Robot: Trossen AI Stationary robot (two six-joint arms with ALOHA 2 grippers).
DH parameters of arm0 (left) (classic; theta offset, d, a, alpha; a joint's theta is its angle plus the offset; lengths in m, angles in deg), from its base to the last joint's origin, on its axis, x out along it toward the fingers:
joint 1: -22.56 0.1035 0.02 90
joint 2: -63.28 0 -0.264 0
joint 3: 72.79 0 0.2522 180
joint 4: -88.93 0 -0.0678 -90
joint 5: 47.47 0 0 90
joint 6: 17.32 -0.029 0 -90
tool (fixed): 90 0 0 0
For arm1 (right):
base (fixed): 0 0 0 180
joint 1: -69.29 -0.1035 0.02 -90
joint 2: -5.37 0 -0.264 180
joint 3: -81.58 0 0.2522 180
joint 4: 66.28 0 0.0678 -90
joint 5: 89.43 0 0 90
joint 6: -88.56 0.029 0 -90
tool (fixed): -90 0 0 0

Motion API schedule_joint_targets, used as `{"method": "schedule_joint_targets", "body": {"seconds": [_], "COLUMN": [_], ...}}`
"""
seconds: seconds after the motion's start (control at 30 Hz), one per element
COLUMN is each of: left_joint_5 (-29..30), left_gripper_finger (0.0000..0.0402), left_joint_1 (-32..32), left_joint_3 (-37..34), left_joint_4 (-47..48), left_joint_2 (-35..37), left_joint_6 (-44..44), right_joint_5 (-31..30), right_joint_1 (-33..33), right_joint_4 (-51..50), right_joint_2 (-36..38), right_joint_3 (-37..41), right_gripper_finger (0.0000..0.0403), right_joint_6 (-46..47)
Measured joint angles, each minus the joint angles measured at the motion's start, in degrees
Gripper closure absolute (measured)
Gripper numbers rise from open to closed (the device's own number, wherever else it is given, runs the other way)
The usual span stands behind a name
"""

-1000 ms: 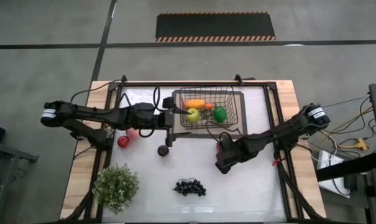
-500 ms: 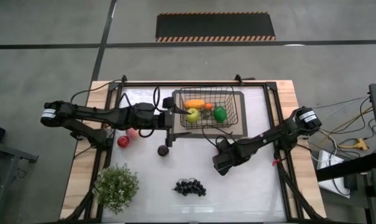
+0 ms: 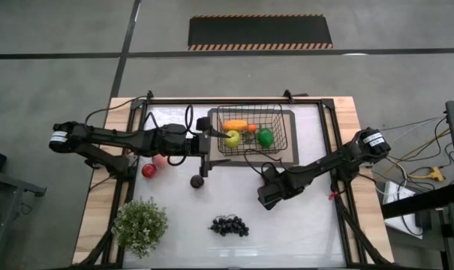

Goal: Build produce basket
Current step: Put the red grapes into the black wire basket

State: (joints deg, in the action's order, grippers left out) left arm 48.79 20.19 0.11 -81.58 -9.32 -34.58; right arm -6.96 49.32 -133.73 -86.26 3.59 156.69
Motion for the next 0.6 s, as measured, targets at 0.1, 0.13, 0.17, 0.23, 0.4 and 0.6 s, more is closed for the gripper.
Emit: {"method": "schedule_joint_targets", "body": {"seconds": [0.1, 0.13, 0.17, 0.23, 0.4, 0.6], "left_joint_5": [0.0, 0.0, 0.0, 0.0, 0.0, 0.0], "left_gripper_finger": [0.0072, 0.0072, 0.0072, 0.0072, 0.0072, 0.0072], "left_joint_1": [0.0, 0.0, 0.0, 0.0, 0.02, 0.07], "left_joint_3": [-0.03, -0.07, -0.09, -0.15, -0.17, -0.37], "left_joint_4": [0.02, 0.02, 0.04, 0.04, -0.26, -1.33], "left_joint_2": [0.0, 0.0, 0.0, 0.0, 0.03, 0.55], "left_joint_6": [-0.01, 0.01, 0.01, 0.01, -0.11, -0.21], "right_joint_5": [0.0, 0.0, 0.0, 0.0, 0.0, 0.02], "right_joint_1": [0.0, 0.0, 0.0, 0.0, 0.0, 0.0], "right_joint_4": [0.0, -0.02, -0.02, 0.0, -0.22, -0.26], "right_joint_2": [0.07, 0.07, 0.07, 0.09, 0.51, 2.2], "right_joint_3": [0.02, 0.0, -0.05, -0.22, -1.13, -4.2], "right_gripper_finger": [0.037, 0.037, 0.0371, 0.0371, 0.0371, 0.0371], "right_joint_6": [-0.01, -0.07, -0.1, -0.16, -1.65, -6.31]}}
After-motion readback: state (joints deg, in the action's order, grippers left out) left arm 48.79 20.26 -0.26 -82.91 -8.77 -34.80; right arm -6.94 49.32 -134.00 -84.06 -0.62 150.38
